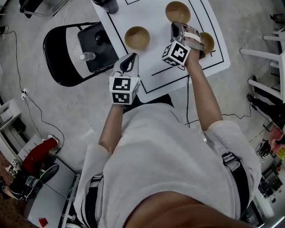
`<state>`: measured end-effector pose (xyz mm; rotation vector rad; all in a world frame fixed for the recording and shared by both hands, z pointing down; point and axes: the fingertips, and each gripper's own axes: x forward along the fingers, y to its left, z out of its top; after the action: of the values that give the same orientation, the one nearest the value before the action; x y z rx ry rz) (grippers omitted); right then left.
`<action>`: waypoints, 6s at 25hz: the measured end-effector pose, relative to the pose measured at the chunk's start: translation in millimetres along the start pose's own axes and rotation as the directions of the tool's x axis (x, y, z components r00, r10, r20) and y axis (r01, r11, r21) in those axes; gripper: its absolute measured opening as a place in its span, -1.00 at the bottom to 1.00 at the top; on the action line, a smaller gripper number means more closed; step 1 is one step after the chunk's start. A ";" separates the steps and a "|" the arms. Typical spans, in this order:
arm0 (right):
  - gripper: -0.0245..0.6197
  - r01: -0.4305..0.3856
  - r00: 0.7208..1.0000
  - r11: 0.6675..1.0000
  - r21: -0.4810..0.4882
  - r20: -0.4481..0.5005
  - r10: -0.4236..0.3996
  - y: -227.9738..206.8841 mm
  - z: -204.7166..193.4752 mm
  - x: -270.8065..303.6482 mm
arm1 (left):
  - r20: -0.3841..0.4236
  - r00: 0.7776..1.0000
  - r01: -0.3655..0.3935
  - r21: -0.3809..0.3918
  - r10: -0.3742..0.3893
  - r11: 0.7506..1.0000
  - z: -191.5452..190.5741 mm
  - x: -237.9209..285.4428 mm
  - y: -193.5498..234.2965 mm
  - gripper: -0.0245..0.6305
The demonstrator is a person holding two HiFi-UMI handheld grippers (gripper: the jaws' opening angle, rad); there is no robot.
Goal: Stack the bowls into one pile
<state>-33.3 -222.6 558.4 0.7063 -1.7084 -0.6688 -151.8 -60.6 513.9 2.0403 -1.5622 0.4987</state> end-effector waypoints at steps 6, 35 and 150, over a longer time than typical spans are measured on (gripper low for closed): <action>-0.84 0.010 1.000 1.000 0.016 -0.027 -0.010 12.2 -12.3 -23.2 | -0.002 0.998 0.063 0.037 -0.063 0.997 -1.8 1.2 -16.7 -0.92; -0.84 0.127 0.960 0.966 0.226 -0.271 -0.063 30.5 -154.7 -119.7 | -0.090 0.926 0.377 0.227 -0.366 0.898 -10.3 19.7 -164.8 -0.92; -0.92 -0.155 0.986 0.917 0.366 0.122 0.118 93.6 3.7 -111.0 | -0.285 0.940 0.194 0.899 0.187 0.394 -76.8 76.5 0.7 -0.61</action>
<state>-25.1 -77.5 556.6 0.8187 -1.9829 -0.2814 -130.4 -73.6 619.4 2.4464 -1.0867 2.0102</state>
